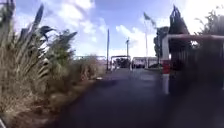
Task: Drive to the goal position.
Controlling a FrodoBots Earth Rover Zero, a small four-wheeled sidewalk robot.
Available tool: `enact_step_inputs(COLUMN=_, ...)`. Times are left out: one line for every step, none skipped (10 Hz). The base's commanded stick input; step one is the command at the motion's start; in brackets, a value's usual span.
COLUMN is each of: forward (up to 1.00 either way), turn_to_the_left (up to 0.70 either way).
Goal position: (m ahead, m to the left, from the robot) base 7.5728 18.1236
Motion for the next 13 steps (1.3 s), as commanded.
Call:
enact_step_inputs(forward=0.86, turn_to_the_left=0.00)
enact_step_inputs(forward=0.79, turn_to_the_left=0.00)
enact_step_inputs(forward=0.75, turn_to_the_left=0.00)
enact_step_inputs(forward=0.58, turn_to_the_left=0.00)
enact_step_inputs(forward=0.44, turn_to_the_left=0.00)
enact_step_inputs(forward=0.42, turn_to_the_left=0.00)
enact_step_inputs(forward=0.36, turn_to_the_left=0.00)
enact_step_inputs(forward=0.09, turn_to_the_left=0.00)
enact_step_inputs(forward=0.07, turn_to_the_left=0.00)
enact_step_inputs(forward=0.07, turn_to_the_left=0.00)
enact_step_inputs(forward=0.07, turn_to_the_left=0.00)
enact_step_inputs(forward=0.06, turn_to_the_left=0.00)
enact_step_inputs(forward=0.07, turn_to_the_left=0.00)
